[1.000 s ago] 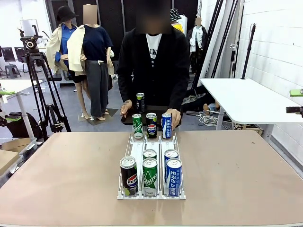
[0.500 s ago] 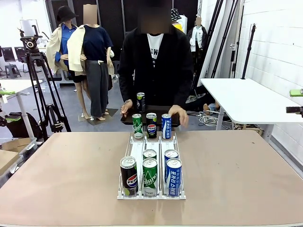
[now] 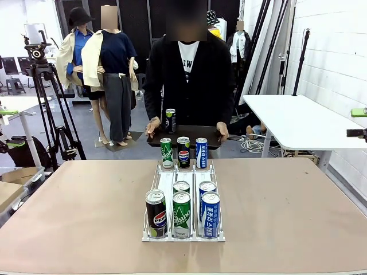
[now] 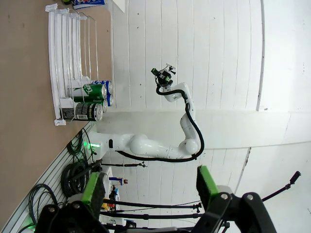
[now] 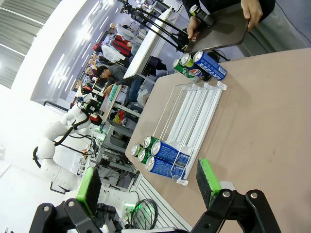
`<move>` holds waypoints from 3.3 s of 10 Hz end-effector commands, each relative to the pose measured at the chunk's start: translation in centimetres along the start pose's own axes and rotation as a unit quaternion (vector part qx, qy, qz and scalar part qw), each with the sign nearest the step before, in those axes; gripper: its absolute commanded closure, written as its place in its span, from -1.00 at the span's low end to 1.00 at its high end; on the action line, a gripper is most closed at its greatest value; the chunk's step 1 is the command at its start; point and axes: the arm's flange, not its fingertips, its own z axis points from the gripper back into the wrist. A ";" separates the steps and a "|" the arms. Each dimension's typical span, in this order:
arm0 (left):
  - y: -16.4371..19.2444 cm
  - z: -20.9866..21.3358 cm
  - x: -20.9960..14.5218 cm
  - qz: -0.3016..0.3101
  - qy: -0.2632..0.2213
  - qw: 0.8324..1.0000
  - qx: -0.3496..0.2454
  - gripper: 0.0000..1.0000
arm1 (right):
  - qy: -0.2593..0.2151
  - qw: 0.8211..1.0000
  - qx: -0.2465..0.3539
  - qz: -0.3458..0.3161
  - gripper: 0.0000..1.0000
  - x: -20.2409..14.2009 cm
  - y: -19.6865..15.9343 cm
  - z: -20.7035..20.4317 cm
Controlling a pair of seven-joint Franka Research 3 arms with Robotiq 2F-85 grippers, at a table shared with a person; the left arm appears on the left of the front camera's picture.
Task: Retrieve and hand over the desired beverage to the person.
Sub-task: Pick up another can of the same type that the person held from the Automatic Can Dispenser.
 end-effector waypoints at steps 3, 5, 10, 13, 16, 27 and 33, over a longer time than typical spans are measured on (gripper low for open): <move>0.0 0.1 0.0 0.001 -0.003 1.000 0.003 -1.00 | 0.002 1.000 0.000 0.000 -1.00 0.0 0.0 0.0; 0.0 0.1 0.0 0.001 -0.003 1.000 0.003 -1.00 | 0.006 1.000 0.004 0.002 -1.00 0.2 -0.1 0.2; 0.0 0.1 0.0 0.001 -0.003 1.000 0.003 -1.00 | 0.046 0.999 -0.005 0.011 -1.00 0.5 1.3 -1.8; 0.0 0.1 0.0 0.001 -0.003 1.000 0.003 -1.00 | 0.086 0.996 -0.027 0.015 -1.00 1.0 2.9 -5.4; 0.0 0.1 0.0 0.001 -0.003 1.000 0.003 -1.00 | 0.140 0.987 -0.074 0.007 -1.00 2.6 4.7 -10.1; 0.0 0.1 0.0 0.001 -0.003 1.000 0.003 -1.00 | 0.287 0.927 -0.242 0.023 -1.00 4.7 9.7 -26.1; 0.0 0.1 0.0 0.001 -0.003 1.000 0.003 -1.00 | 0.346 0.892 -0.289 0.033 -1.00 2.7 11.3 -33.5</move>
